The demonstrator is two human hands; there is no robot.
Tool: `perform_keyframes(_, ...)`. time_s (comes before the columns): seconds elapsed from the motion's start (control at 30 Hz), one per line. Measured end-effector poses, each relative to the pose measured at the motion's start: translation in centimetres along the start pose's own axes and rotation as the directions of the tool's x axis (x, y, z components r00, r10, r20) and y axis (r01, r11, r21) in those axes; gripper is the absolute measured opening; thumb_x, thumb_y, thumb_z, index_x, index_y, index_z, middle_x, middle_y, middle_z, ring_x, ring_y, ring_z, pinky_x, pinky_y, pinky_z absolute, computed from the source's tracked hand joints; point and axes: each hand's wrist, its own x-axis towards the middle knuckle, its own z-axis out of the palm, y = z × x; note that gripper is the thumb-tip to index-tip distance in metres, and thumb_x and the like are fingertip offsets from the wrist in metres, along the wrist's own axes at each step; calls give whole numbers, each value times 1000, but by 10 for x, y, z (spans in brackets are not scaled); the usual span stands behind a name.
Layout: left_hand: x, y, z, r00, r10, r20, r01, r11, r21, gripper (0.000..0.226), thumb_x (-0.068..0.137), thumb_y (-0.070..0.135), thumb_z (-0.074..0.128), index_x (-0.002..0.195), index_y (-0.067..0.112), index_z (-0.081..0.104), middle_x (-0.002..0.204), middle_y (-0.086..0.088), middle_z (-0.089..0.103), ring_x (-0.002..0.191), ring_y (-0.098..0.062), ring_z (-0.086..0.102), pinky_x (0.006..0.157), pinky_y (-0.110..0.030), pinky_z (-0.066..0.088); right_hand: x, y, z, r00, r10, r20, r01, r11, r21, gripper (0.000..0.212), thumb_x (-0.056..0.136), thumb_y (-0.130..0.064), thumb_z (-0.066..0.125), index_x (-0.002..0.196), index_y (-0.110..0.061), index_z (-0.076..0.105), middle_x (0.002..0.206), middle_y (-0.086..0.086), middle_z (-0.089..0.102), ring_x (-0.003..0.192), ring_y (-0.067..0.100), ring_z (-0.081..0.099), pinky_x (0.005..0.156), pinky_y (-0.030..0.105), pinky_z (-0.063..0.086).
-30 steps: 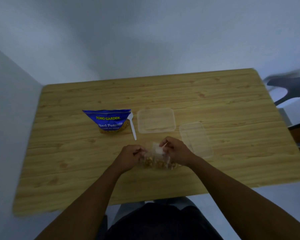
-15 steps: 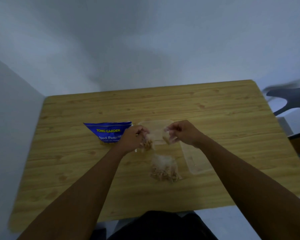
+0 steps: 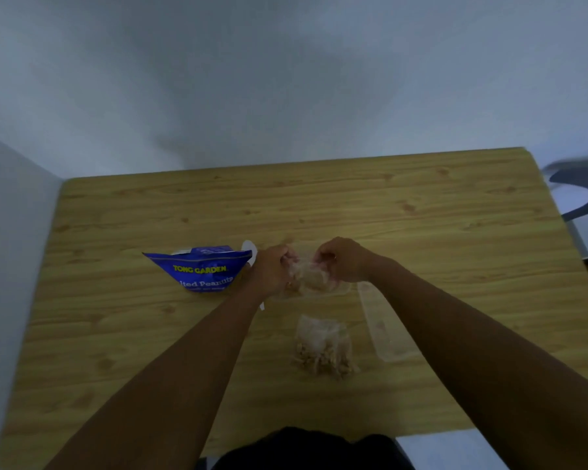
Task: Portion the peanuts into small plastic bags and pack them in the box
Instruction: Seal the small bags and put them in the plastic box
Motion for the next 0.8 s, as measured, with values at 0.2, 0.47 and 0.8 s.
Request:
perform_keyframes(0.2,11,0,9,990,-92,-106,101,991,87,21,96,9,51,113,7,63,106,-10,63,97,-25,61,80,-28,44,10,-2,8,975,-128,-184,53,929,-366,22,93,-14,59,113,-23,64,113,-1,61,107,20,58,81,37,51)
perform_keyframes(0.47,-5,-15,24,962,177,-207,-95,930,355,45,94,2,23,110,5,65,108,-12,60,97,-30,60,82,-40,51,1,6,37,810,-444,-383,147,786,-600,25,81,-11,72,106,-16,70,102,6,65,96,27,59,76,37,49)
perform_keyframes(0.8,-39,-2,19,919,330,-216,-213,876,433,18,87,7,58,102,11,67,97,-8,64,91,-31,58,76,-40,43,-29,6,49,786,-394,-476,234,903,-361,30,75,0,55,97,-10,71,96,9,69,93,30,59,82,41,45)
